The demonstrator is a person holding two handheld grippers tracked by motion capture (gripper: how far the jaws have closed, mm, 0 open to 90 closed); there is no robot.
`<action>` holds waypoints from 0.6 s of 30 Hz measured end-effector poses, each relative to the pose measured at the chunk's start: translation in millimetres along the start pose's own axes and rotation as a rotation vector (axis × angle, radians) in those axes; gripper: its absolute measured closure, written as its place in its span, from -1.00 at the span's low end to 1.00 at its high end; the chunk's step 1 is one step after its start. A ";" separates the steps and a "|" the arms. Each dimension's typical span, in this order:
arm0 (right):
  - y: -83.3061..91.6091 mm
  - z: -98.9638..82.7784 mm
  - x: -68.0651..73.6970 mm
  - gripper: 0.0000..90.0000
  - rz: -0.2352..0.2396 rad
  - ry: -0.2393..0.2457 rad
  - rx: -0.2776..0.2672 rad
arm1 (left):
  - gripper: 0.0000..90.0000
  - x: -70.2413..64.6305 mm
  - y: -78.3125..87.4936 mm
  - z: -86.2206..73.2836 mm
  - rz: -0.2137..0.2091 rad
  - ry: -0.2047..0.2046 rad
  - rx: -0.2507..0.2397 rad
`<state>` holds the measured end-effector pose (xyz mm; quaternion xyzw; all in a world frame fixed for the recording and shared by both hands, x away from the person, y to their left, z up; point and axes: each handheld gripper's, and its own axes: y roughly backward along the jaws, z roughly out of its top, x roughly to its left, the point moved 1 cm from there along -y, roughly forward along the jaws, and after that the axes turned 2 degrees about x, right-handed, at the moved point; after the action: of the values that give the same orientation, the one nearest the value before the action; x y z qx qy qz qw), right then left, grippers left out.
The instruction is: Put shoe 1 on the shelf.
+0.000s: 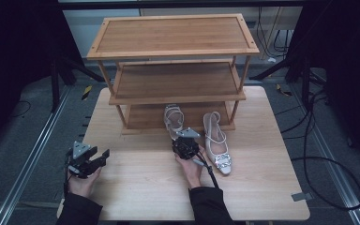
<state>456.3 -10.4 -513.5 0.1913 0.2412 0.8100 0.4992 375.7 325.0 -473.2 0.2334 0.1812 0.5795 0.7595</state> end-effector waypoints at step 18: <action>-10.0 23.4 11.6 0.72 0.019 0.018 -0.063 | 0.02 0.9 0.1 -0.1 0.005 0.002 0.003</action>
<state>471.4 8.6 -499.5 0.1704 0.2180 0.8236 0.4951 375.8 326.0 -473.2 0.2343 0.1822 0.5812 0.7577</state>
